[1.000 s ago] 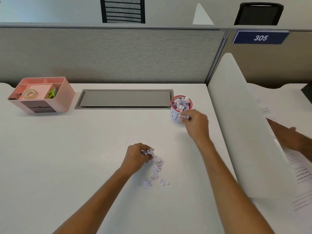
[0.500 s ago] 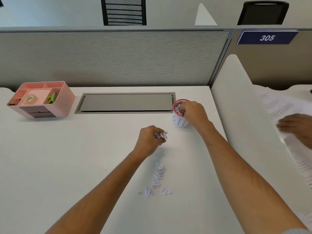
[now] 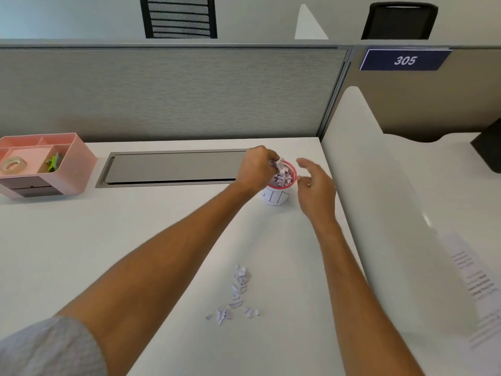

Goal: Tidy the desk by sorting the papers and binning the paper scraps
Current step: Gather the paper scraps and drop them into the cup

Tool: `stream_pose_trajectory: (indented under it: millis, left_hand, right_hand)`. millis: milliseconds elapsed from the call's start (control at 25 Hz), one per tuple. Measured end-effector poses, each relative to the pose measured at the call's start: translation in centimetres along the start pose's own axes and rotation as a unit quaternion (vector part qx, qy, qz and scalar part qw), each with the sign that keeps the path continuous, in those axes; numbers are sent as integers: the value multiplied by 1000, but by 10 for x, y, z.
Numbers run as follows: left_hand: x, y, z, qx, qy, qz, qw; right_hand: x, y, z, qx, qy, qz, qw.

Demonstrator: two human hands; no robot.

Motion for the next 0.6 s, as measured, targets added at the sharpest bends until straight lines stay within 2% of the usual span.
stream_pose_trajectory:
  millis: [240,320,400,520,600]
  left_hand:
    - [-22,8,-9,-68,91,81,990]
    - [-21,-2,-6,-98,71,79,989]
    - [-17,-21,4,-106,31,44,993]
    - [-18,-72,44,-47,-9,-9,999]
    - [-31,-117,81,14,13,9,1000]
  right_hand:
    - [-28,-80,-40,-48,12,21,999]
    - [-38,-101,-45,-37,4,38,999]
    - [-48,-121,-47,-14,-17,53,998]
    - [-58,-141,-55,-11,-41,63,997]
    - [-59,-141,-63,-12,-68,72,995]
Point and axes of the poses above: each hand's wrist, its own y-axis towards the middle knuckle, its own x-axis out of the back of the hand, z = x × y, the point moved 6 cm from there along y, towards the middle knuckle, and after that the axes turned 3 degrees about z, right-handed, at the moved point
